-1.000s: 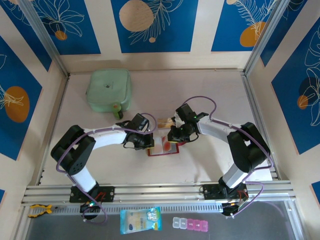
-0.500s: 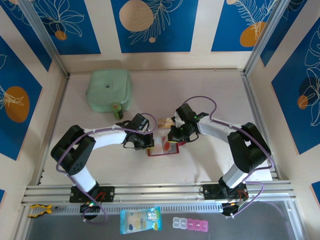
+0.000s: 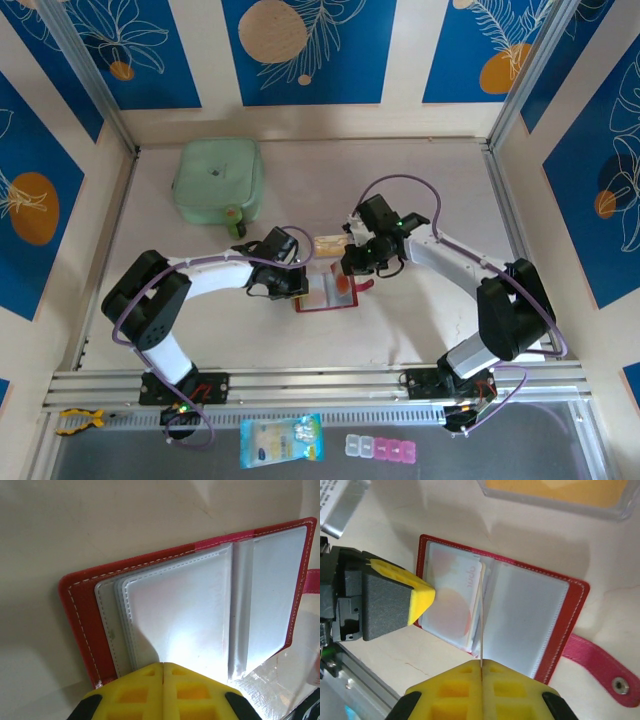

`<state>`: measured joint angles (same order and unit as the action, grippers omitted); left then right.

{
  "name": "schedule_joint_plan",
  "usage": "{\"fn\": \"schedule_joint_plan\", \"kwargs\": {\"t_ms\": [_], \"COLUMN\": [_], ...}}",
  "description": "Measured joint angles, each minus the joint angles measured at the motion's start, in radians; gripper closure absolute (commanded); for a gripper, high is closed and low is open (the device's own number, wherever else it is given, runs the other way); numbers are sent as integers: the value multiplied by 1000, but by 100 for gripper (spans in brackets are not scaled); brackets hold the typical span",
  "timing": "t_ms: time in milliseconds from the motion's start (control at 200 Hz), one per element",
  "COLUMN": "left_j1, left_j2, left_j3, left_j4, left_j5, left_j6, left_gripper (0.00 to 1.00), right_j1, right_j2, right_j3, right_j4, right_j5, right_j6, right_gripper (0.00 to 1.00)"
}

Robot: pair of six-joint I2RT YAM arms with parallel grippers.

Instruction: Take the credit cards out of the card holder

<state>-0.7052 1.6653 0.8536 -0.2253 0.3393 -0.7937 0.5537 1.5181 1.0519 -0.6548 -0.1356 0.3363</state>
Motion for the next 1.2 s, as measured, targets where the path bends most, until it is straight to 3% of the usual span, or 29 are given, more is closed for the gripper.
{"fn": "schedule_joint_plan", "kwargs": {"t_ms": [415,670,1195], "left_j1": [0,0,4], "left_j2": [-2,-41,-124], "left_j3": [0,0,-7], "left_j4": [0,-23,-54], "left_j5": [0,0,-24], "left_j6": [18,18,17], "left_gripper": [85,81,80], "right_j1": [-52,-112,-143], "right_j2": [40,153,524], "right_j3": [213,399,859], "right_j4": [-182,-272,-452], "right_j5": [73,80,12], "right_j6": [-621,-962,-1254], "right_gripper": [100,100,100]}}
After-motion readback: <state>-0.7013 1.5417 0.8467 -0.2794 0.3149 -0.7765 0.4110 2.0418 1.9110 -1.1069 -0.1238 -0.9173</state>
